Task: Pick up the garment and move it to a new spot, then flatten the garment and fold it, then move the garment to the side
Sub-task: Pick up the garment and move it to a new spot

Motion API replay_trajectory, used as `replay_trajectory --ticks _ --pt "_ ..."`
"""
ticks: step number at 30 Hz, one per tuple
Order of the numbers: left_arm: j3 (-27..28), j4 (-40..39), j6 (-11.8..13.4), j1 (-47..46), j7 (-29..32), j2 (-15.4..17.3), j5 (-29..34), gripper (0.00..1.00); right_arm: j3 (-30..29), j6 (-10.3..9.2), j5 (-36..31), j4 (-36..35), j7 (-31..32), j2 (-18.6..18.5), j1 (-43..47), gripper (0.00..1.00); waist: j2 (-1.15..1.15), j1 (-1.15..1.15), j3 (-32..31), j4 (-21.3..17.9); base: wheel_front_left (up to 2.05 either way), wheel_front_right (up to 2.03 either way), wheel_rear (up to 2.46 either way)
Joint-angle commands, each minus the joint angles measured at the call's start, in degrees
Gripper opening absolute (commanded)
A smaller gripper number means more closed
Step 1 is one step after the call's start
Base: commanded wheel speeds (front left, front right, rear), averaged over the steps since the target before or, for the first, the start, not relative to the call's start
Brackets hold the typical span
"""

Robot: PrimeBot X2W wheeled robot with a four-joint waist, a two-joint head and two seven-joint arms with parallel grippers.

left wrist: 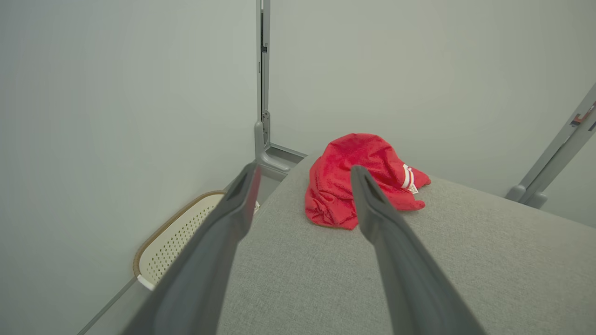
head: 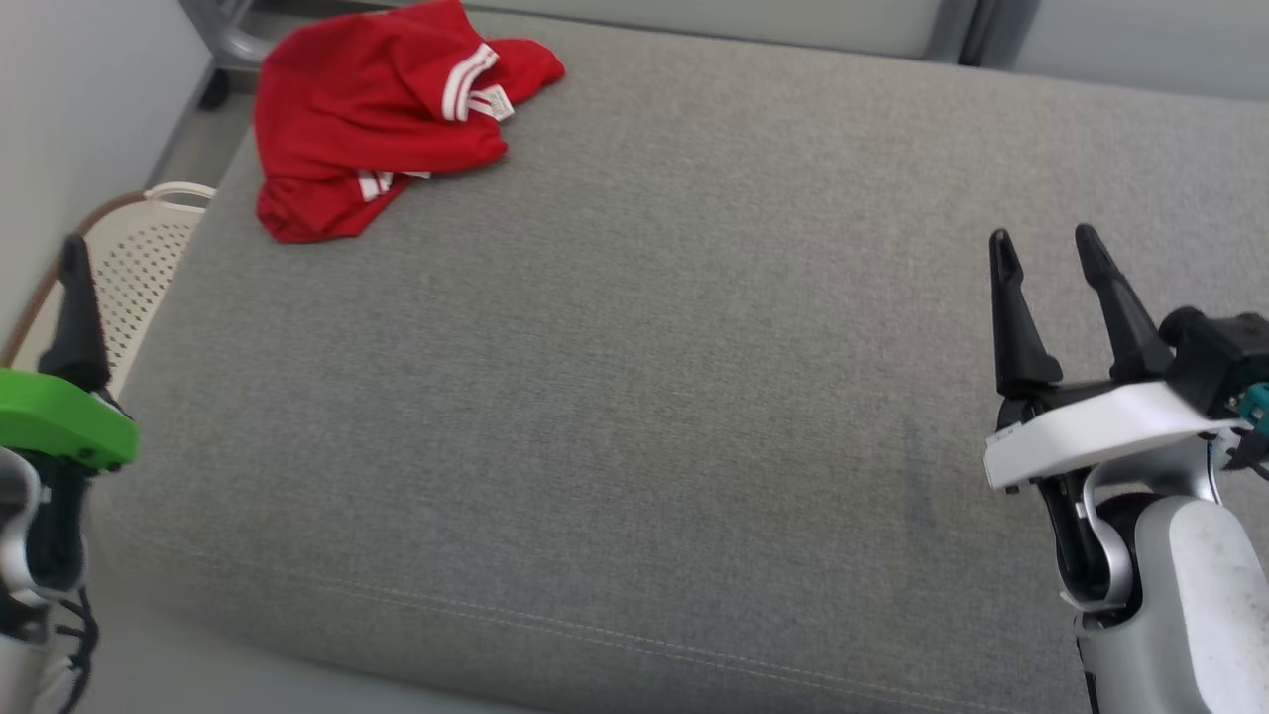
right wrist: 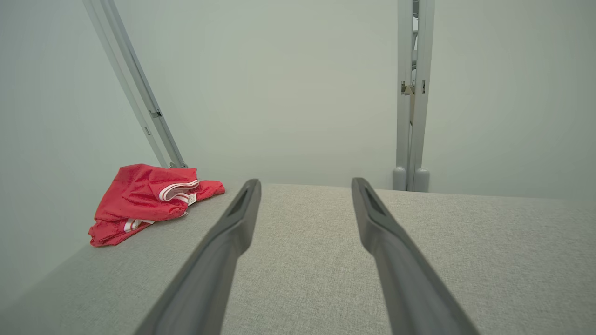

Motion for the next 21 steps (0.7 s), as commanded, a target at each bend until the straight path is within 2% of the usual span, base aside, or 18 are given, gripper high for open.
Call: replay_trajectory --ticks 1,3,11,12,13,16,21 --pt "0.4 0.9 -0.5 -2.1 0.3 0.6 -0.5 1.00 -0.2 -0.03 -0.5 -0.4 -0.2 -0.2 -1.6 1.00 0.00 -0.01 9.5 -8.6 0.00 0.00 0.00" --pt "2.1 3.8 -1.0 -6.6 1.7 2.3 -1.3 1.00 0.2 -0.03 -0.3 -0.7 -0.8 -0.2 -4.8 1.00 0.00 -0.01 13.9 -11.8 0.00 0.00 0.00" --pt "5.1 8.8 -2.6 -15.9 7.1 7.3 -3.3 1.00 0.5 -0.03 0.7 -1.2 -3.0 -0.2 -13.0 1.00 0.00 -0.01 24.0 -19.0 0.00 0.00 0.00" --pt "5.1 8.8 -2.6 -15.9 7.1 7.3 -3.3 1.00 0.5 -0.03 0.7 -1.2 -3.0 -0.2 -13.0 1.00 0.00 -0.01 24.0 -19.0 0.00 0.00 0.00" --pt "5.7 9.3 -2.9 -17.5 8.5 9.0 -3.7 1.00 1.0 -0.03 1.0 -1.3 -3.4 -0.2 -14.7 1.00 0.00 -0.01 26.2 -20.5 0.00 0.00 0.00" --pt "6.7 9.3 -3.1 -19.7 10.5 11.3 -4.5 1.00 1.5 -0.03 1.4 -1.7 -4.3 -0.1 -16.9 1.00 0.00 -0.01 29.2 -22.5 0.00 0.00 0.00" --pt "8.6 9.4 -2.4 -22.3 13.2 14.7 -5.5 1.00 1.7 -0.03 1.6 -2.4 -5.1 -0.1 -18.2 1.00 0.00 -0.01 33.3 -24.7 0.00 0.00 0.00"
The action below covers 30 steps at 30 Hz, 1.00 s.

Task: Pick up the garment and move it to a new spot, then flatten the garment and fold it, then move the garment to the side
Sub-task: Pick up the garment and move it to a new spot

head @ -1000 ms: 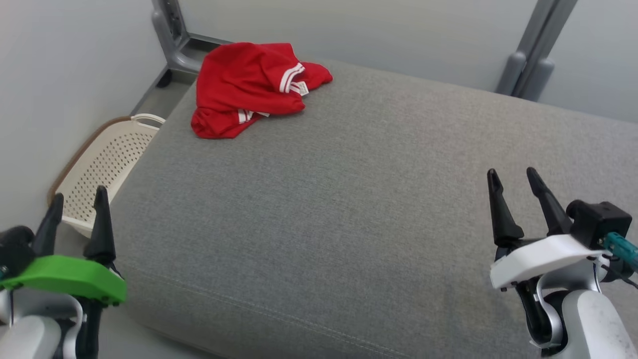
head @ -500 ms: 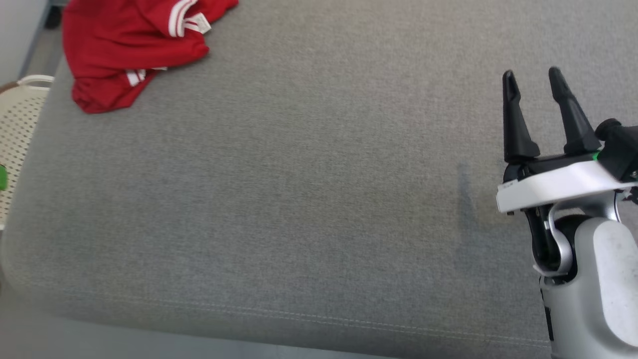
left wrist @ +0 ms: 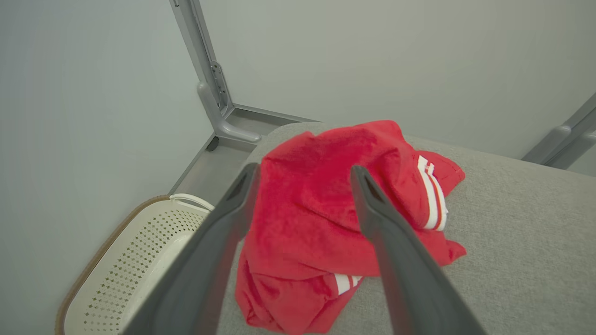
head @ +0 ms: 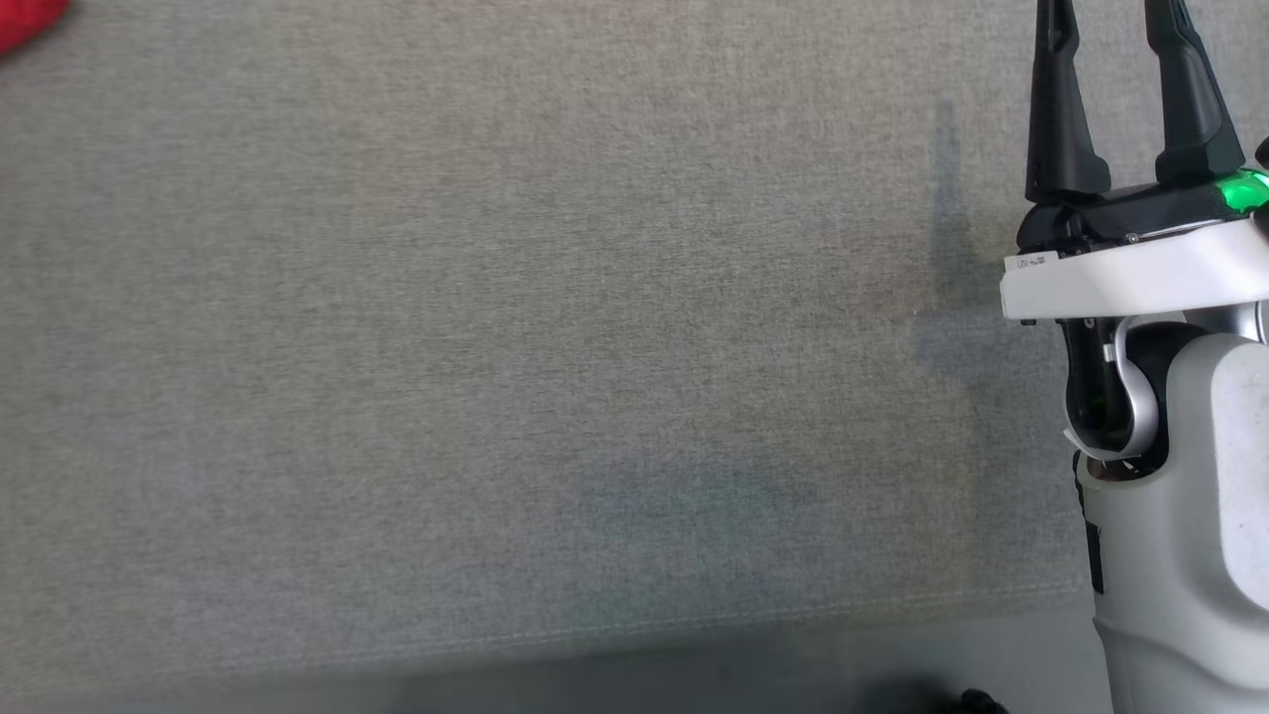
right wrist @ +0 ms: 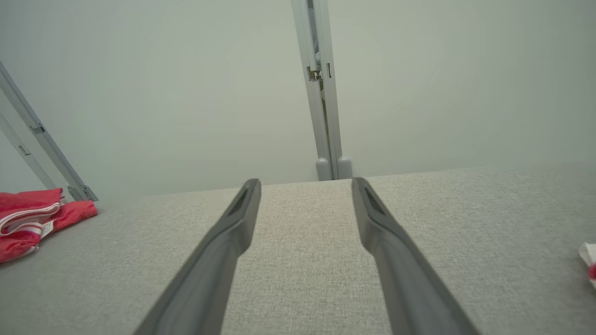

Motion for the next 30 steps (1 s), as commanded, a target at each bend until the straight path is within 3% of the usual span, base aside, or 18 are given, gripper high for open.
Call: replay_trajectory --ticks 1,10,18,19,20,22,30 --pt "0.8 0.3 0.6 -1.4 0.3 1.3 -0.6 1.00 0.2 -0.03 0.1 -0.4 -0.4 0.0 -0.9 1.00 0.00 -0.01 8.8 -7.7 0.00 0.00 0.00" --pt "3.2 3.1 2.0 -3.6 1.9 4.6 -1.1 1.00 0.5 -0.03 0.0 -1.8 -1.0 0.0 -1.6 1.00 0.00 -0.01 13.0 -9.6 0.00 0.00 0.00" --pt "3.4 5.6 1.8 -4.4 1.6 4.5 -1.5 1.00 0.7 -0.03 -0.8 -2.6 -0.5 0.0 -2.0 1.00 0.00 -0.01 14.3 -10.0 0.00 0.00 0.00" --pt "3.2 5.8 1.5 -4.5 1.7 4.3 -1.5 0.84 0.6 -0.03 -0.9 -2.7 -0.4 0.0 -2.1 1.00 0.00 -0.01 14.3 -9.9 0.00 0.00 0.00" --pt "2.9 6.1 1.3 -4.6 1.7 4.0 -1.5 0.45 0.5 -0.03 -1.0 -2.7 -0.4 0.0 -2.1 1.00 0.00 -0.01 14.3 -9.8 0.00 0.00 0.00" --pt "2.1 6.6 0.3 -4.8 1.8 3.4 -1.4 0.00 0.5 -0.03 -1.1 -2.6 -0.4 0.0 -2.1 1.00 0.00 -0.01 13.9 -9.5 0.00 0.00 0.00" --pt "0.2 7.6 -2.5 -6.9 2.1 3.7 -0.3 0.00 0.9 -0.03 -1.4 -1.3 -0.9 0.0 -1.8 1.00 0.00 -0.01 10.1 -8.2 0.00 0.00 0.00"
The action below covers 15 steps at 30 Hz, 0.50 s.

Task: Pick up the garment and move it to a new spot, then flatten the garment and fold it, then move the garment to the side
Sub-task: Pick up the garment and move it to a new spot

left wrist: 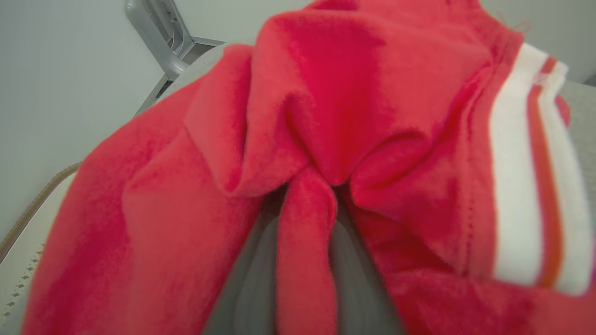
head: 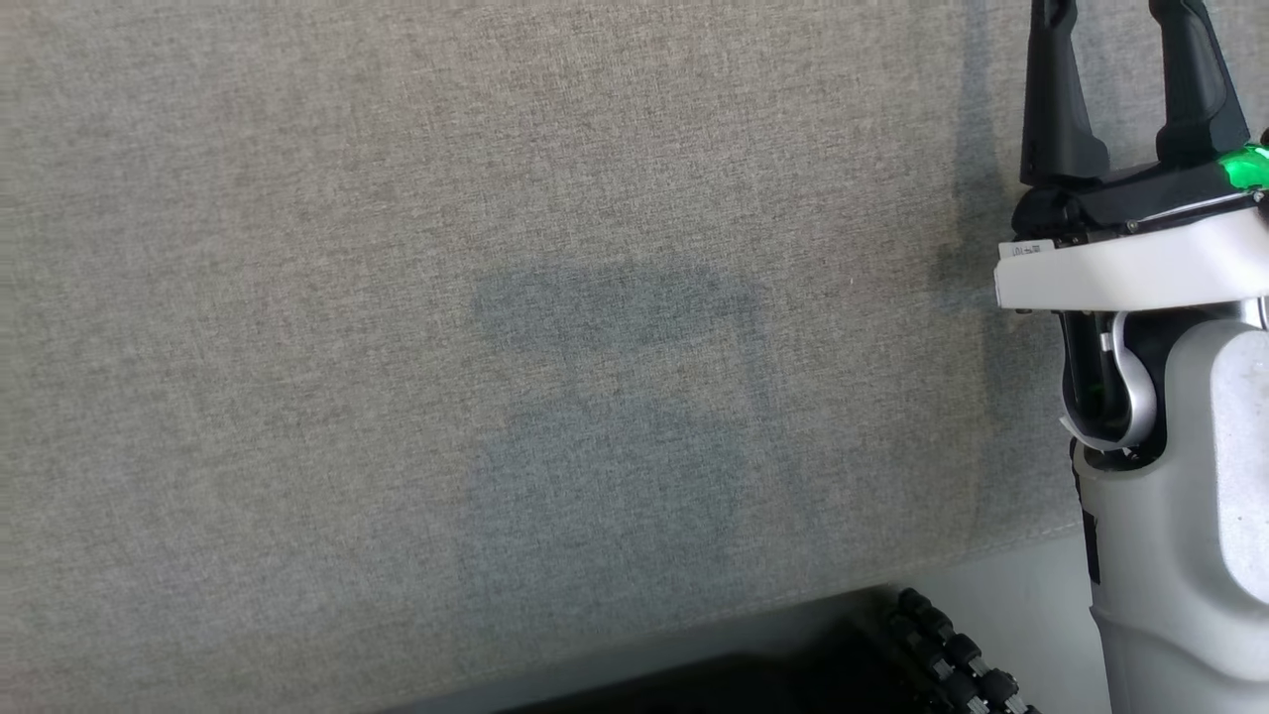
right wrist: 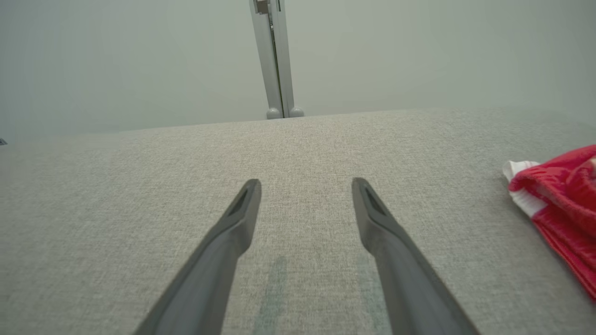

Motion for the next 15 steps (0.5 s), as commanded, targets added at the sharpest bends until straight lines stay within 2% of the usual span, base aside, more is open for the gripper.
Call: replay_trajectory --ticks 1,9,15 --pt "-0.6 0.3 -0.8 -0.9 0.3 -0.4 0.6 0.00 0.0 -0.03 -0.6 0.4 -0.3 -0.1 -0.3 1.00 0.00 -0.01 -2.3 0.9 0.00 0.00 0.00" --pt "-2.8 0.2 -4.1 -1.4 -0.3 -1.7 1.2 0.00 -0.5 -0.03 -0.3 3.0 -0.7 -0.1 2.2 1.00 0.00 -0.01 -9.7 2.2 0.00 0.00 0.00" --pt "-6.0 -2.2 -6.6 -0.3 -0.6 -4.3 1.9 0.00 -0.9 -0.03 -0.3 5.6 -0.8 -0.2 5.4 1.00 0.00 -0.01 -17.8 3.4 0.00 0.00 0.00"
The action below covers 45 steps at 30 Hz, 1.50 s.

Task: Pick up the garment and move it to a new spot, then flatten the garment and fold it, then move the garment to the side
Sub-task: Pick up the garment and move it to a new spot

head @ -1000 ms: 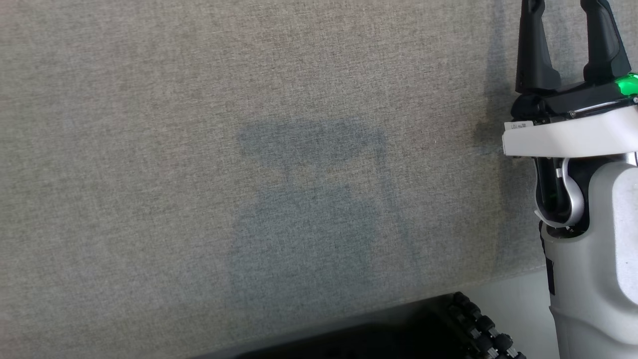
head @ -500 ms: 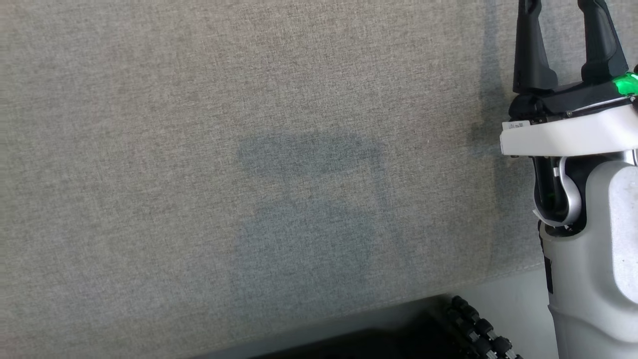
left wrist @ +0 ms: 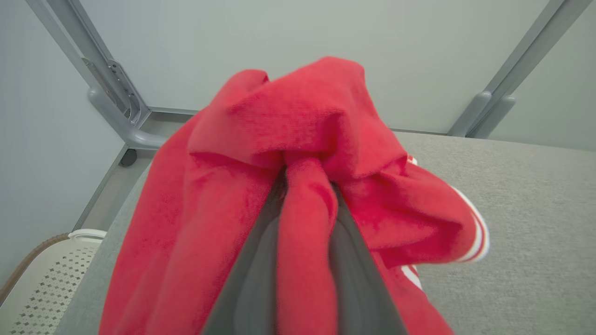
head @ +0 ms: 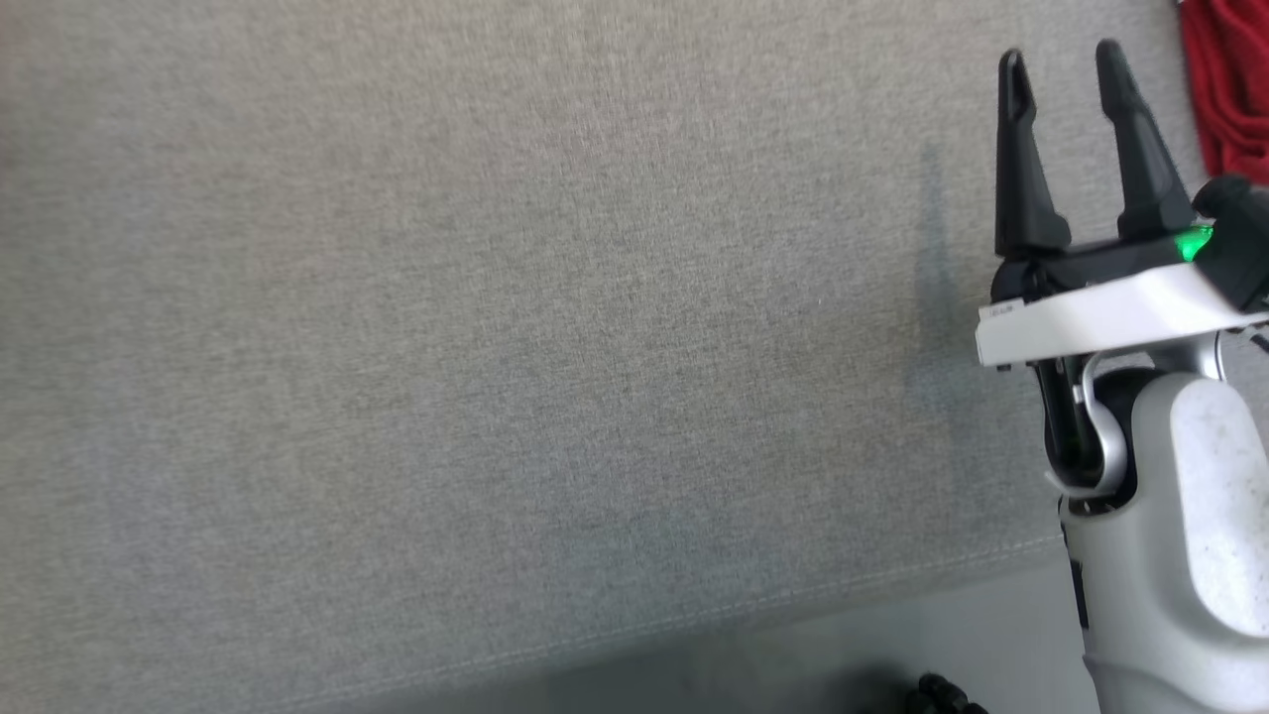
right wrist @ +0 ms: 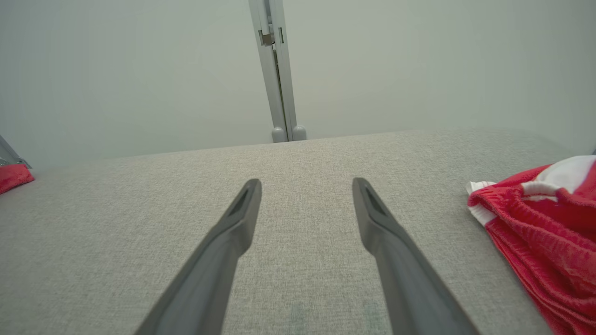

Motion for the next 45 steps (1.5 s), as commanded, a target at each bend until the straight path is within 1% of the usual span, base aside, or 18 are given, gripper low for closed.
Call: replay_trajectory --ticks 1,3,5,8,11,12,13,18,21,24,27,28,31,37,43,44,45 --pt "-0.9 -1.2 -0.6 0.8 0.1 -0.9 0.4 0.00 -0.3 -0.03 0.0 0.6 0.0 -0.2 1.8 1.00 0.00 0.00 -7.8 1.7 0.00 0.00 0.00" --pt "-2.3 -3.2 -0.6 1.7 0.5 -1.8 1.1 0.00 -0.5 -0.03 0.2 1.2 0.1 -0.2 3.2 1.00 0.00 0.00 -10.6 2.0 0.00 0.00 0.00" --pt "-3.5 -5.7 0.0 2.6 0.3 -3.0 1.8 0.00 -0.6 -0.03 0.4 1.7 0.4 -0.2 4.7 1.00 0.00 0.00 -13.2 2.3 0.00 0.00 0.00" --pt "-5.5 -8.5 -0.2 4.6 0.3 -4.5 2.3 0.00 -0.7 -0.03 0.9 2.2 0.6 -0.2 6.9 1.00 0.00 0.00 -16.7 2.4 0.00 0.00 0.00" --pt "-7.5 -12.2 1.0 6.6 -0.2 -7.0 3.1 0.00 -0.5 -0.03 1.2 2.4 1.1 -0.2 8.9 1.00 0.00 0.00 -19.2 2.3 0.00 0.00 0.00" --pt "-7.5 -12.2 1.0 6.6 -0.2 -7.0 3.1 0.00 -0.5 -0.03 1.2 2.4 1.1 -0.2 8.9 1.00 0.00 0.00 -19.2 2.3 0.00 0.00 0.00" --pt "-8.2 -13.3 1.8 7.3 -0.4 -7.9 3.4 0.00 -0.4 -0.03 1.3 2.4 1.1 -0.2 9.5 1.00 0.00 0.00 -19.8 2.2 0.00 0.00 0.00" --pt "-12.1 -17.3 5.8 10.2 -2.2 -15.3 4.4 0.00 0.1 -0.03 2.1 2.1 1.5 -0.2 12.0 1.00 0.00 0.00 -21.8 1.5 0.00 0.00 0.00" --pt "-15.1 -16.6 7.1 11.2 -3.3 -20.0 5.5 0.00 0.6 -0.03 2.7 2.1 1.6 -0.2 12.5 1.00 0.00 0.00 -22.0 0.5 0.00 0.00 0.00" --pt "-18.0 -13.8 7.2 11.4 -5.3 -24.9 6.4 0.00 1.2 -0.03 3.2 2.0 1.6 -0.2 12.3 1.00 0.00 0.00 -21.5 -0.7 0.00 0.00 0.00" --pt "-20.3 -9.3 6.2 10.7 -7.7 -29.5 7.0 0.00 1.9 -0.03 3.8 2.3 1.3 -0.2 11.6 1.00 0.00 0.00 -20.8 -2.5 0.00 0.00 0.00" --pt "-21.6 -5.6 5.3 9.6 -9.4 -32.2 7.4 0.00 2.7 -0.03 4.2 2.7 1.1 -0.2 11.1 1.00 0.00 0.00 -20.3 -3.9 0.00 0.00 0.00" --pt "-22.9 0.2 4.3 8.2 -11.6 -35.8 7.9 0.00 4.0 -0.03 4.7 3.5 0.7 -0.2 10.5 1.00 0.00 0.00 -19.7 -6.2 0.00 0.00 0.00" --pt "-23.7 11.6 2.6 5.2 -14.6 -41.1 7.4 0.00 6.3 -0.03 6.0 5.4 -0.3 -0.1 9.4 1.00 0.00 0.00 -19.0 -10.5 0.00 0.00 0.00" --pt "-24.4 21.3 0.3 2.0 -16.6 -43.9 7.2 0.00 9.0 -0.03 7.3 8.1 -1.1 -0.2 8.6 1.00 0.00 0.00 -19.2 -13.4 0.00 0.00 0.00" --pt "-24.5 22.6 0.0 1.4 -17.1 -44.3 7.2 0.33 9.4 -0.03 7.3 8.5 -1.3 -0.2 8.6 1.00 0.00 0.00 -19.2 -13.7 0.00 0.00 0.00" --pt "-24.7 23.9 -0.3 0.8 -17.4 -44.7 7.3 0.89 9.7 -0.03 7.4 8.9 -1.4 -0.1 8.5 1.00 0.00 0.00 -19.3 -13.9 0.00 0.00 0.00"
